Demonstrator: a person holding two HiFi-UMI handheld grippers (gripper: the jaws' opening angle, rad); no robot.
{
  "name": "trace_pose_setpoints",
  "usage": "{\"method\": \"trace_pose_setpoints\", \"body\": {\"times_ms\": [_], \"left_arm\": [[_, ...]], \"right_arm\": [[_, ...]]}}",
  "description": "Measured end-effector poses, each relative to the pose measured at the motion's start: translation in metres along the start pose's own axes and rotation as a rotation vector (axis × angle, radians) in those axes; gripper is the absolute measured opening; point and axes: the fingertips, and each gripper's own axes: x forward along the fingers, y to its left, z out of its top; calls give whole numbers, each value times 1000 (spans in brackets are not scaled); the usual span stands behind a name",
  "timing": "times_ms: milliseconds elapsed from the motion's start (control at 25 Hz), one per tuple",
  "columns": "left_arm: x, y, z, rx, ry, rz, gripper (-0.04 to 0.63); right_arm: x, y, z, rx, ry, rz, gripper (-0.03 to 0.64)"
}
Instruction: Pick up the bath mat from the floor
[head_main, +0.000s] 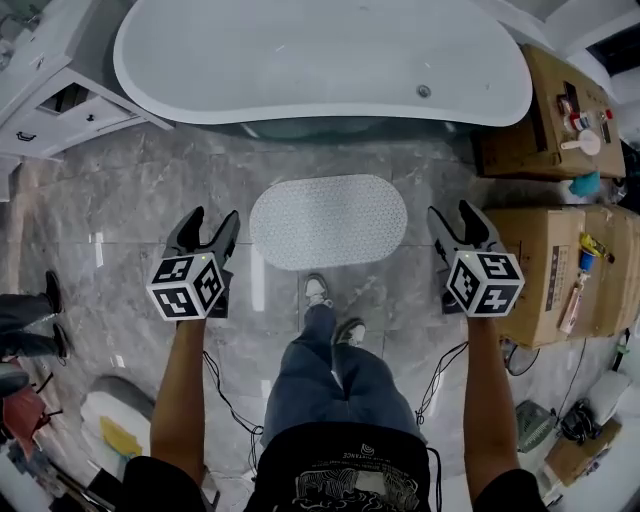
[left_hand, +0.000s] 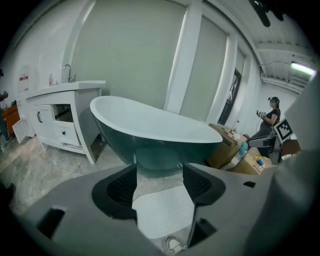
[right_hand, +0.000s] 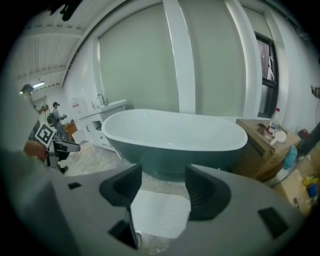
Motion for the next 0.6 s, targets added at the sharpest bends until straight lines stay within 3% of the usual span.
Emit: {"method": "trace_pose_setpoints", "body": {"times_ms": [600], "left_arm": [[82, 12, -141, 17, 113, 25, 314]], "right_arm": [[87, -35, -153, 13, 102, 92, 299]]}}
